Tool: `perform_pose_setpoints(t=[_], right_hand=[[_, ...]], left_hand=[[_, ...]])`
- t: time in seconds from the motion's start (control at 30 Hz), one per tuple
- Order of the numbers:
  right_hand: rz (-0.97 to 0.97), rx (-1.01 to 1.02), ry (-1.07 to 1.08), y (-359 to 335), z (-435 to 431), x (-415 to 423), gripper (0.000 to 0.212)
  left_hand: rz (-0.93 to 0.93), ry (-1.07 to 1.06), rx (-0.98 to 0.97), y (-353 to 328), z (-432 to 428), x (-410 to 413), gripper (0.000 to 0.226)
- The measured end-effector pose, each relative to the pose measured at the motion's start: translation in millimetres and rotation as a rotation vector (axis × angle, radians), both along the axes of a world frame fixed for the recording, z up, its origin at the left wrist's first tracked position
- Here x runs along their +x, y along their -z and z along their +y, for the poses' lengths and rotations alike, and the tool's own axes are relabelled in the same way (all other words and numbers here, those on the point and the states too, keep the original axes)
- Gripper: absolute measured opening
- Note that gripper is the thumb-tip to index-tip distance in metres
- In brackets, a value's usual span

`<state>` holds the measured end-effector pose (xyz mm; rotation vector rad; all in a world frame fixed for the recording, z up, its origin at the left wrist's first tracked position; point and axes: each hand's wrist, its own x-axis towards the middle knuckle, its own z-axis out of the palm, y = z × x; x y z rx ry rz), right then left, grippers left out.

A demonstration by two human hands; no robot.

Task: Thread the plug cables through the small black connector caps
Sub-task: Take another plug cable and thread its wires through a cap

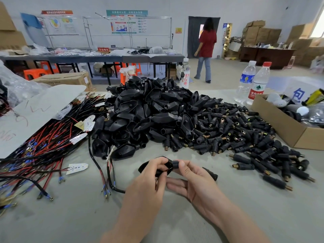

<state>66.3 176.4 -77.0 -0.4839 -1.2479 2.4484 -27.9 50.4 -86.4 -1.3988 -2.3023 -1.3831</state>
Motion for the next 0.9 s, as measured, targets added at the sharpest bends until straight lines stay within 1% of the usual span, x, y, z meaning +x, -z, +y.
perform_pose_setpoints(t=[0.1, 0.17, 0.23, 0.3, 0.33, 0.37, 0.43, 0.5, 0.6, 0.7, 0.77, 0.83, 0.87, 0.9], right_hand=[[-0.036, 0.164, 0.072, 0.9, -1.2, -1.0, 0.034], [-0.079, 0.335, 0.121, 1.4, -3.4, -1.1, 0.025], [-0.116, 0.5, 0.172, 2.9, -5.5, -0.5, 0.019], [-0.137, 0.609, 0.216, 4.5, -5.4, 0.0, 0.018], [-0.138, 0.632, 0.241, 4.2, -4.5, 0.2, 0.019], [-0.128, 0.629, 0.273, 2.9, -2.5, 0.0, 0.02], [-0.095, 0.555, 0.352, -1.5, 4.3, 1.1, 0.02], [-0.087, 0.481, 0.421, -6.4, 12.7, 4.0, 0.02], [-0.096, 0.432, 0.442, -7.8, 19.2, 8.2, 0.022], [-0.1, 0.389, 0.439, -7.0, 20.0, 8.6, 0.021], [-0.114, 0.363, 0.44, -5.9, 21.5, 9.0, 0.02], [-0.131, 0.319, 0.479, -4.2, 25.4, 11.3, 0.018], [-0.141, 0.292, 0.516, -3.3, 28.3, 13.3, 0.017], [-0.153, 0.272, 0.554, -2.5, 31.5, 15.1, 0.017]], left_hand=[[0.048, 0.015, -0.025, 2.2, -0.8, 0.4, 0.054], [0.137, 0.011, -0.081, 2.1, -1.5, 1.2, 0.042], [0.223, -0.005, -0.13, 1.7, -1.3, -0.4, 0.041], [0.262, -0.026, -0.139, 2.0, -1.4, -4.8, 0.032], [0.27, -0.051, -0.143, 2.2, -1.7, -7.9, 0.027], [0.275, -0.082, -0.151, 3.3, -1.6, -12.1, 0.024], [0.277, -0.132, -0.17, 5.2, -1.6, -19.6, 0.021], [0.282, -0.135, -0.162, 6.6, -1.8, -25.1, 0.02], [0.327, -0.125, -0.138, 6.7, -2.0, -28.2, 0.018], [0.327, -0.171, -0.123, 4.9, -1.5, -27.8, 0.024], [0.299, -0.198, -0.122, 4.6, -1.2, -28.5, 0.029], [0.206, -0.169, -0.146, 5.1, -3.2, -33.3, 0.039], [0.162, -0.135, -0.175, 6.8, -5.0, -37.6, 0.041], [0.148, -0.1, -0.207, 8.5, -7.2, -41.5, 0.037]])
